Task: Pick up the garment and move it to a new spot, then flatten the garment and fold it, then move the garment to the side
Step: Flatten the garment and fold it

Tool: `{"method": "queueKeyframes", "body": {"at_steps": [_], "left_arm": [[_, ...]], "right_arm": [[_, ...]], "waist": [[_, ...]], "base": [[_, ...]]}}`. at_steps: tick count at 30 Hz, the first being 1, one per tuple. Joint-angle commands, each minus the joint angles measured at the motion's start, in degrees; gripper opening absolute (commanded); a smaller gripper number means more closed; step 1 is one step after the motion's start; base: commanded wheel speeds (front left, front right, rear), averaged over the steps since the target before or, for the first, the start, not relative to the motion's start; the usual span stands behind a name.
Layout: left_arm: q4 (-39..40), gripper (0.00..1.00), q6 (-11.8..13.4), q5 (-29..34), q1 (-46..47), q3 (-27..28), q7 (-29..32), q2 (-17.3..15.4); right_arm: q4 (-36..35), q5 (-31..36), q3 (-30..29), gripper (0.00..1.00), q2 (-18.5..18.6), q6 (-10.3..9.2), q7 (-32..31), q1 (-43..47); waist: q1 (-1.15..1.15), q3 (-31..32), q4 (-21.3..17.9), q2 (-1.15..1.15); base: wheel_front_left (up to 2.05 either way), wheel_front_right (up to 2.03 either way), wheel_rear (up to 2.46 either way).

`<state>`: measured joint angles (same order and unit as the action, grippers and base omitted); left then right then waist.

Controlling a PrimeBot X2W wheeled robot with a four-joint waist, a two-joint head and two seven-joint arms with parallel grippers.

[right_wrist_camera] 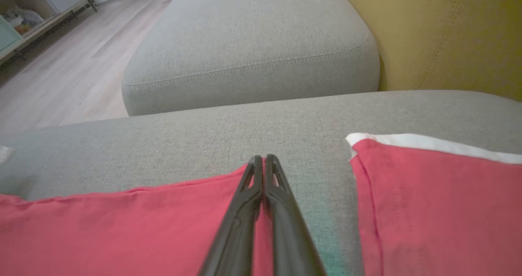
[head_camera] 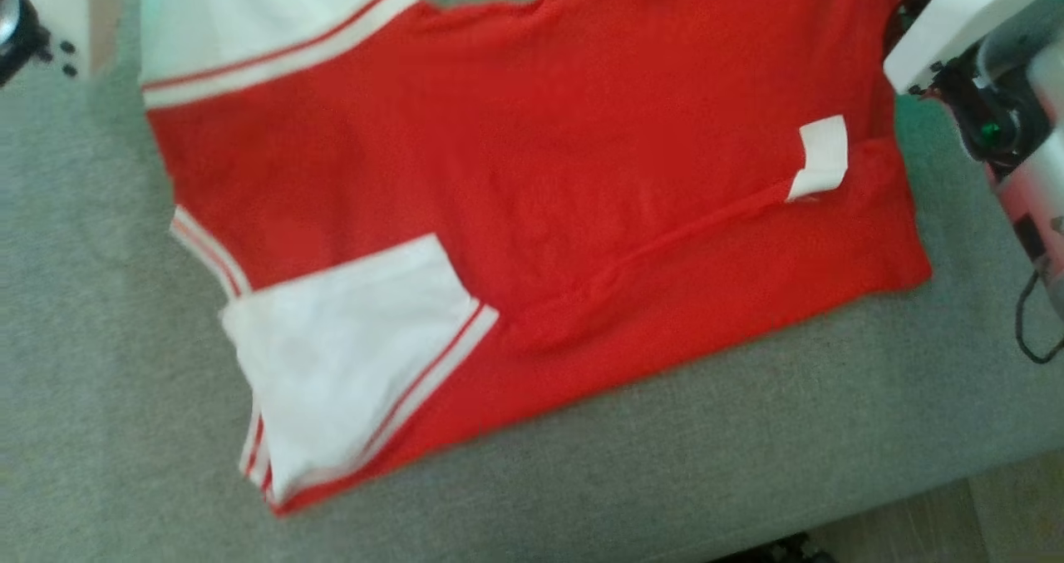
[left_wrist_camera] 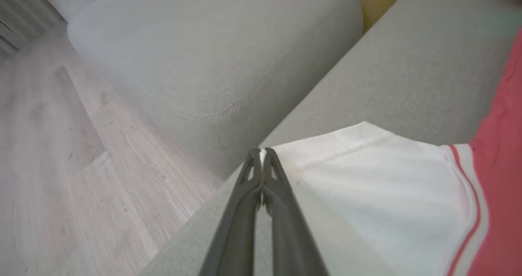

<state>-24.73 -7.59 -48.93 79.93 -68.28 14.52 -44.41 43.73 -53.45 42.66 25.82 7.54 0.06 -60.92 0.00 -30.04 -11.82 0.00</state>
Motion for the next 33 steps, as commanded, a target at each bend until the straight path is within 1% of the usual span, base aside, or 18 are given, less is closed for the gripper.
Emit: {"method": "queueKeyframes", "body": {"at_steps": [1, 4, 8, 13, 19, 20, 22, 25, 28, 33], "left_arm": [[0.3, 0.00, 0.1, -0.2, 3.7, 2.8, -1.5, -1.8], [0.1, 0.00, 0.1, -1.5, 4.0, 1.6, -4.6, -1.1], [1.3, 0.00, 0.1, -4.2, 2.9, -0.2, -7.0, -1.7], [5.0, 0.00, 0.1, -7.0, -1.0, -2.0, -9.9, -4.5], [12.1, 0.00, 0.3, -11.1, -8.5, -3.2, -10.7, -8.6], [12.1, 0.00, 0.3, -11.1, -8.5, -3.2, -10.7, -8.6], [14.3, 0.00, 0.9, -12.5, -11.2, -3.4, -10.9, -9.6], [17.6, 0.00, 2.8, -12.7, -14.5, -3.7, -11.9, -10.8], [20.2, 0.00, 4.5, -12.2, -17.4, -3.9, -13.0, -11.4], [24.4, 0.00, 7.4, -12.1, -22.7, -4.3, -14.6, -12.2]], "right_arm": [[-0.5, -0.6, -0.6, 0.00, 1.5, -0.05, 1.0, -0.7], [0.2, -1.7, -1.2, 0.00, 2.3, -0.05, 2.1, 0.0], [0.5, -2.5, -1.3, 0.00, 3.4, -0.05, 3.2, 2.0], [-0.2, -3.3, -0.7, 0.00, 4.5, -0.05, 4.2, 5.4], [-1.6, -4.4, -0.7, 0.00, 6.6, -0.05, 5.5, 10.2], [-1.6, -4.4, -0.7, 0.00, 6.6, -0.05, 5.5, 10.2], [-2.0, -4.8, -0.9, 0.00, 7.3, -0.05, 5.9, 12.2], [-2.5, -5.5, -1.4, 0.00, 8.4, -0.05, 6.8, 15.2], [-3.5, -5.8, -2.1, 0.00, 9.6, -0.05, 8.0, 18.6], [-5.6, -4.7, -3.0, 0.00, 11.0, -0.05, 9.7, 24.1]], "waist": [[0.00, 0.6, 0.7, 0.00], [0.00, 1.6, 1.9, 0.00], [0.00, 3.1, 3.1, 0.00], [0.00, 5.5, 4.2, 0.00], [0.00, 8.3, 5.8, 0.00], [0.00, 8.3, 5.8, 0.00], [0.00, 9.2, 6.4, 0.00], [0.00, 10.5, 7.5, 0.00], [0.00, 11.9, 8.6, 0.00], [0.00, 14.1, 9.1, 0.00]], "base": [[0.00, 0.00, 0.00], [0.00, 0.00, 0.00], [0.00, 0.00, 0.00], [0.00, 0.00, 0.00], [0.00, 0.00, 0.00], [0.00, 0.00, 0.00], [0.00, 0.00, 0.00], [0.00, 0.00, 0.00], [0.00, 0.00, 0.00], [0.00, 0.00, 0.00]]}}
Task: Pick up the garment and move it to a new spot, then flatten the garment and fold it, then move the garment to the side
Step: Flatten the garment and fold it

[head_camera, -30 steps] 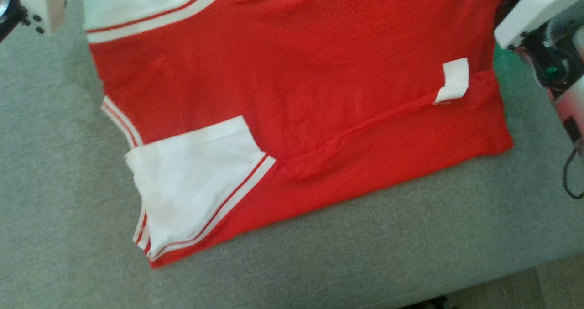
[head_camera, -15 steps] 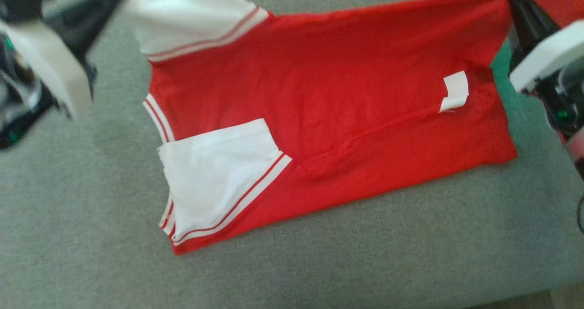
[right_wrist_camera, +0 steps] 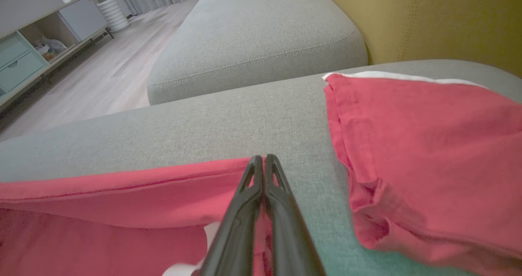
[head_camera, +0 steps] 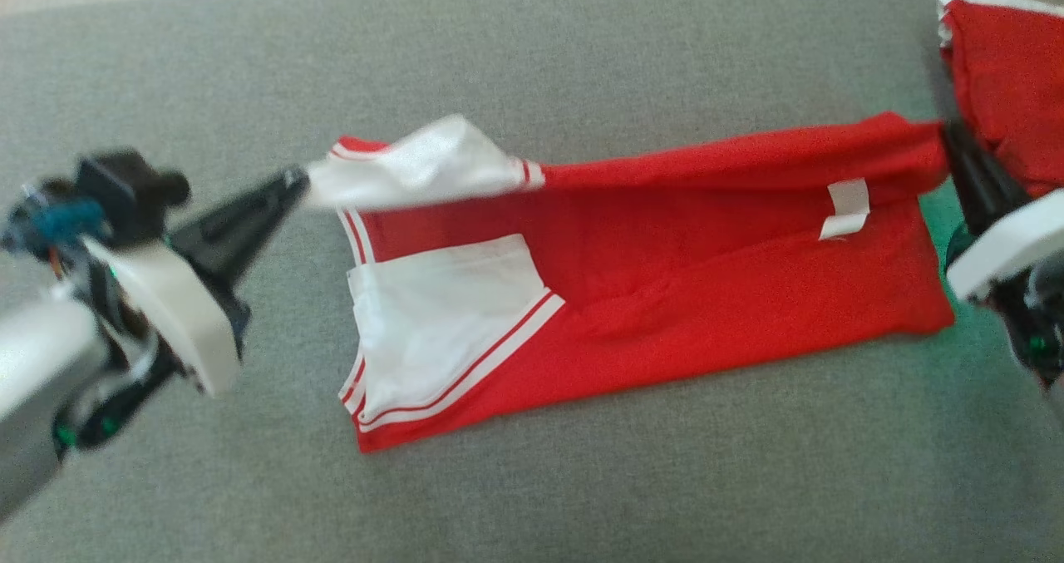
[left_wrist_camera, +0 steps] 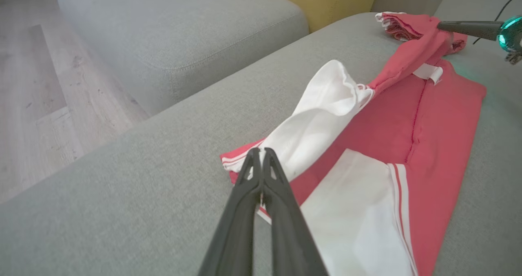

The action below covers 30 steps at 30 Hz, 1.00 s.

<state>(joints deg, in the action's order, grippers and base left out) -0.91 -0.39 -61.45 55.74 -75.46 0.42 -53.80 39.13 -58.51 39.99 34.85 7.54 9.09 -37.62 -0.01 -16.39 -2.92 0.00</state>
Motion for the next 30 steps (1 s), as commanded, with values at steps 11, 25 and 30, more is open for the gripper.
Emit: {"method": "queueKeyframes", "body": {"at_steps": [11, 25, 30], "left_arm": [[9.2, 0.00, 6.2, -1.4, -10.5, 2.4, -1.7, -4.5], [6.5, 1.00, 11.0, -1.2, -19.0, 2.4, -9.0, 2.6], [2.6, 1.00, 16.8, 1.7, -21.0, 5.8, -14.5, 6.9]], "right_arm": [[-3.9, 5.0, -4.3, 0.00, 1.8, -0.05, -0.1, 8.7], [-5.7, 10.3, -12.2, 1.00, -1.5, -0.05, -2.3, 14.1], [-6.8, 12.0, -16.1, 1.00, -2.6, -0.05, 0.5, 16.9]], "waist": [[0.01, 2.0, 0.1, 0.00], [0.01, 1.3, 0.1, 0.00], [0.01, 1.7, -0.2, 0.00]], "base": [[0.00, 0.00, 0.00], [0.00, 0.00, 0.00], [0.00, 0.00, 0.00]]}}
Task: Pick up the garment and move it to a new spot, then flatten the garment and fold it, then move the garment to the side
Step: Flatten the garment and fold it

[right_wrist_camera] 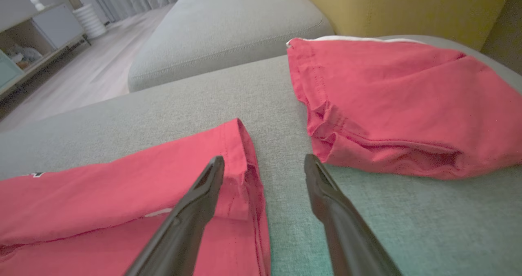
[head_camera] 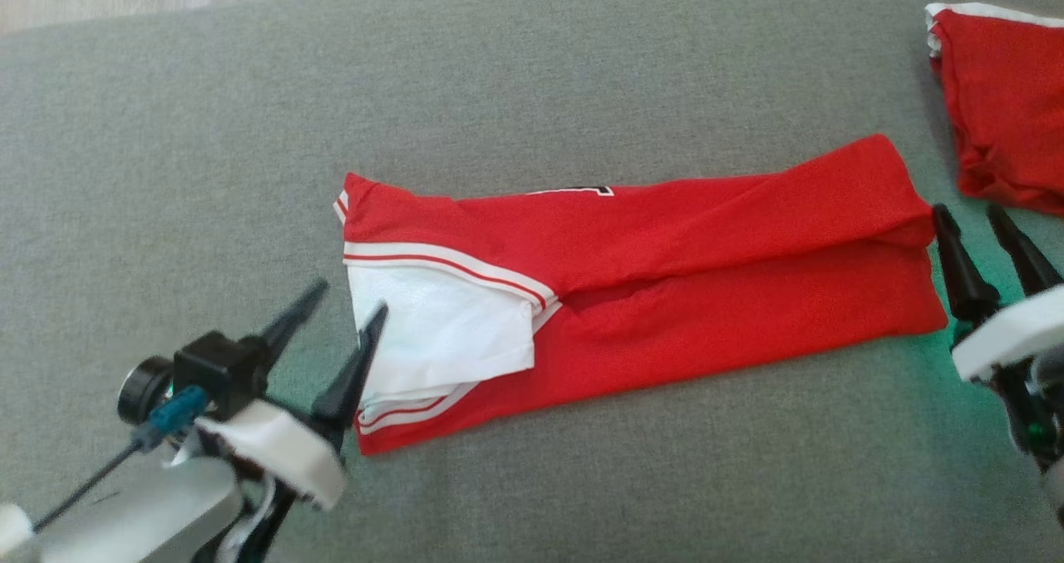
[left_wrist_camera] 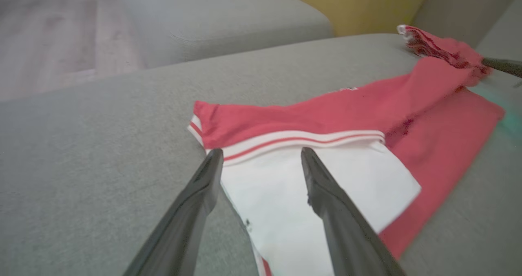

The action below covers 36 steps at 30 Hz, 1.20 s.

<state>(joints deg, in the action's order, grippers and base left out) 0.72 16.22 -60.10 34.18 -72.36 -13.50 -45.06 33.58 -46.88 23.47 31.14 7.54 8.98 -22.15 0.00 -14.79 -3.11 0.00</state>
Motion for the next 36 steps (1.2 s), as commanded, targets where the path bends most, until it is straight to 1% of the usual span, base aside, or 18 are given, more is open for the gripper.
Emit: {"method": "queueKeyframes", "body": {"at_steps": [1, 2, 3, 5, 7, 8, 11, 13, 16, 19, 22, 25, 29, 35, 36], "left_arm": [[0.3, 1.00, 1.9, 1.1, -0.3, 4.4, -1.1, -0.3], [0.0, 1.00, 3.1, 1.7, -1.5, 6.5, -1.4, 1.4], [0.1, 1.00, 4.3, 3.0, -2.9, 10.0, -1.4, 3.5], [0.1, 1.00, 6.4, 7.7, -6.8, 17.2, -1.5, 7.1], [0.4, 1.00, 8.0, 13.1, -11.4, 24.2, -1.5, 11.0], [0.7, 1.00, 8.7, 16.1, -13.6, 27.5, -1.5, 13.0], [1.2, 1.00, 8.7, 24.9, -19.4, 34.5, -1.5, 18.3], [1.3, 1.00, 7.7, 29.2, -22.4, 38.0, -1.5, 21.7], [1.6, 1.00, 6.2, 35.6, -25.5, 41.8, -1.5, 26.2], [2.1, 1.00, 3.9, 39.7, -28.1, 44.6, -1.5, 30.4], [1.9, 1.00, 0.9, 42.7, -29.9, 46.4, -1.5, 33.5], [1.4, 1.00, -1.8, 45.0, -30.9, 48.3, -1.5, 35.6], [0.9, 1.00, -4.7, 47.3, -31.9, 50.9, -1.5, 37.5], [0.8, 1.00, -7.8, 49.4, -32.9, 54.2, -1.5, 39.6], [0.8, 1.00, -8.2, 49.6, -33.0, 54.6, -1.5, 39.9]], "right_arm": [[-1.5, 0.8, -1.0, 1.00, 0.6, -0.05, 1.7, 2.4], [-1.7, 1.4, -2.3, 1.00, 0.0, -0.05, 2.7, 3.4], [-2.2, 2.2, -3.7, 1.00, -0.7, -0.05, 3.7, 4.3], [-3.5, 3.7, -6.9, 1.00, -3.0, -0.05, 5.1, 6.0], [-4.8, 5.3, -10.1, 1.00, -5.7, -0.05, 5.7, 7.6], [-5.2, 6.3, -11.6, 1.00, -7.0, -0.05, 5.9, 8.3], [-5.5, 9.5, -15.2, 1.00, -10.6, -0.05, 6.0, 9.3], [-4.9, 11.3, -17.3, 1.00, -12.7, -0.05, 6.0, 9.2], [-2.4, 13.4, -19.7, 1.00, -14.7, -0.05, 6.0, 7.8], [1.0, 14.9, -21.6, 1.00, -15.5, -0.05, 5.8, 5.6], [4.9, 16.6, -23.6, 1.00, -15.7, -0.05, 5.5, 3.2], [8.7, 17.9, -25.2, 1.00, -15.8, -0.05, 4.9, 1.0], [13.7, 19.9, -26.4, 1.00, -15.8, -0.05, 2.7, -0.9], [15.9, 20.8, -25.8, 1.00, -17.1, -0.05, 0.1, -1.3], [15.9, 20.8, -25.3, 0.91, -17.2, -0.05, -0.6, -1.2]], "waist": [[0.00, 0.2, 0.0, 0.00], [0.00, 0.3, 0.0, 0.00], [0.00, 0.3, 0.1, 0.00], [0.00, 0.6, 0.1, 0.00], [0.00, 0.9, 0.2, 0.00], [0.00, 1.0, 0.3, 0.00], [0.00, 1.4, 0.7, 0.00], [0.00, 1.7, 1.2, 0.00], [0.00, 2.2, 2.2, 0.00], [0.00, 2.6, 3.3, 0.00], [0.00, 3.0, 4.3, 0.00], [0.00, 3.1, 4.9, 0.00], [0.00, 3.2, 5.4, 0.00], [0.00, 3.2, 4.9, 0.00], [0.00, 3.2, 4.7, 0.00]], "base": [[0.00, 0.00, 0.00], [0.00, 0.00, 0.00], [0.00, 0.00, 0.00], [0.00, 0.00, 0.00], [0.00, 0.00, 0.00], [0.00, 0.00, 0.00], [0.00, 0.00, 0.00], [0.00, 0.00, 0.00], [0.00, 0.00, 0.00], [0.00, 0.00, 0.00], [0.00, 0.00, 0.00], [0.00, 0.00, 0.00], [0.00, 0.00, 0.00], [0.00, 0.00, 0.00], [0.00, 0.00, 0.00]]}}
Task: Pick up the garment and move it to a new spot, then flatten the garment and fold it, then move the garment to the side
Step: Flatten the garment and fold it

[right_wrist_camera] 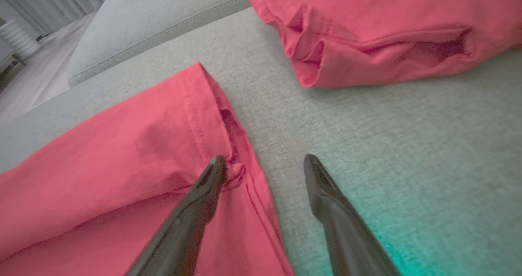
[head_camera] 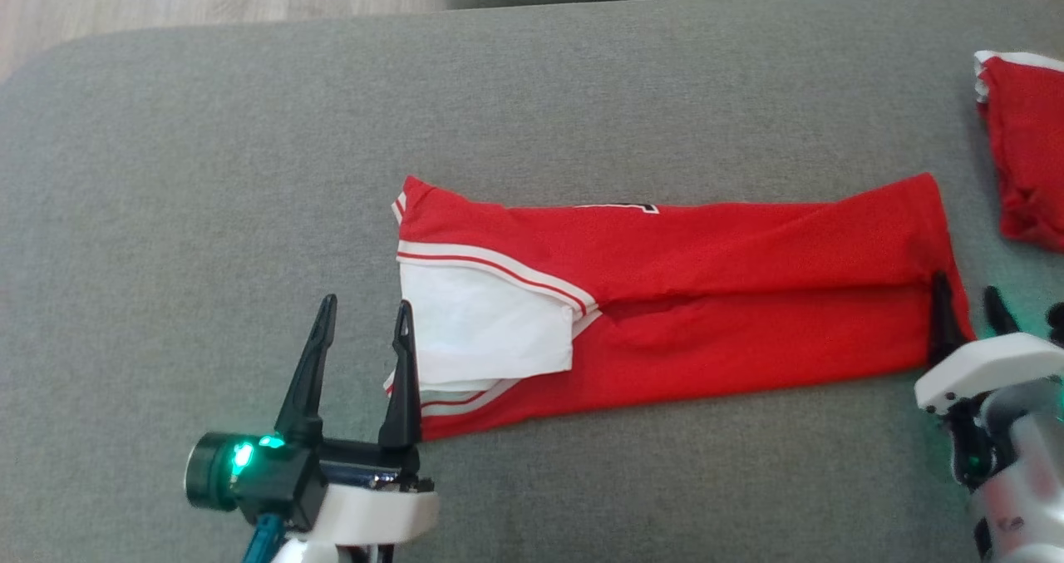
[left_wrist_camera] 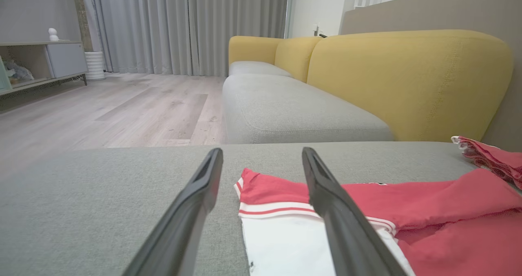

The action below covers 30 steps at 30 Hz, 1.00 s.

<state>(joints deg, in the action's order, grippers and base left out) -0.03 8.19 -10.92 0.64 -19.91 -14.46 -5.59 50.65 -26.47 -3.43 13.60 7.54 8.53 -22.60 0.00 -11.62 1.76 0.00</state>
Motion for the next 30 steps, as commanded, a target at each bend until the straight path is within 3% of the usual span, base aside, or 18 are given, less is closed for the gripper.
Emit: {"method": "queueKeyframes", "body": {"at_steps": [1, 3, 5, 6, 7, 17, 23, 26, 30], "left_arm": [[1.5, 1.00, -0.7, 0.7, 0.5, 2.6, -0.5, 0.7], [1.4, 1.00, -1.5, 1.1, 0.5, 3.3, -0.5, 1.2], [1.4, 1.00, -2.1, 1.6, 0.5, 3.8, -0.5, 1.6], [1.4, 1.00, -2.4, 1.8, 0.6, 4.0, -0.5, 1.7], [1.4, 1.00, -2.7, 1.9, 0.6, 4.2, -0.5, 1.9], [1.3, 1.00, -4.2, 2.9, -0.3, 6.3, -0.5, 2.5], [1.6, 1.00, -5.0, 3.7, -0.7, 6.9, -0.5, 2.6], [1.5, 1.00, -5.4, 4.0, -1.0, 7.2, -0.5, 2.7], [1.3, 1.00, -5.7, 4.3, -1.2, 7.7, -0.5, 2.7]], "right_arm": [[-1.3, 0.3, 2.0, 0.86, 0.2, -0.05, -0.8, -0.6], [-1.8, -0.2, 2.8, 0.67, 0.2, -0.05, -2.0, -0.5], [-2.3, -0.8, 3.3, 0.29, 0.4, -0.05, -3.0, -0.3], [-2.6, -1.0, 3.5, 0.03, 0.6, -0.05, -3.4, -0.1], [-2.8, -1.3, 3.7, 0.00, 0.7, -0.05, -3.8, 0.0], [-7.1, -3.3, 4.2, 0.00, 3.2, -0.05, -4.2, 1.0], [-11.1, -3.9, 1.7, 0.00, 8.5, -0.05, -5.1, 1.5], [-15.1, -4.9, -0.7, 0.00, 10.9, -0.05, -6.8, 1.7], [-24.7, -8.4, -2.6, 0.00, 11.4, -0.05, -10.7, 2.8]], "waist": [[0.00, 0.0, -0.3, 0.00], [0.00, -0.1, -0.6, 0.00], [0.00, -0.1, -0.8, 0.00], [0.00, 0.0, -0.8, 0.00], [0.00, 0.0, -0.8, 0.00], [0.00, 0.8, -1.0, 0.00], [0.00, 1.2, -1.9, 0.00], [0.00, 1.5, -2.5, 0.00], [0.00, 1.9, -3.1, 0.00]], "base": [[0.00, 0.00, 0.00], [0.00, 0.00, 0.00], [0.00, 0.00, 0.00], [0.00, 0.00, 0.00], [0.00, 0.00, 0.00], [0.00, 0.00, 0.00], [0.00, 0.00, 0.00], [0.00, 0.00, 0.00], [0.00, 0.00, 0.00]]}}
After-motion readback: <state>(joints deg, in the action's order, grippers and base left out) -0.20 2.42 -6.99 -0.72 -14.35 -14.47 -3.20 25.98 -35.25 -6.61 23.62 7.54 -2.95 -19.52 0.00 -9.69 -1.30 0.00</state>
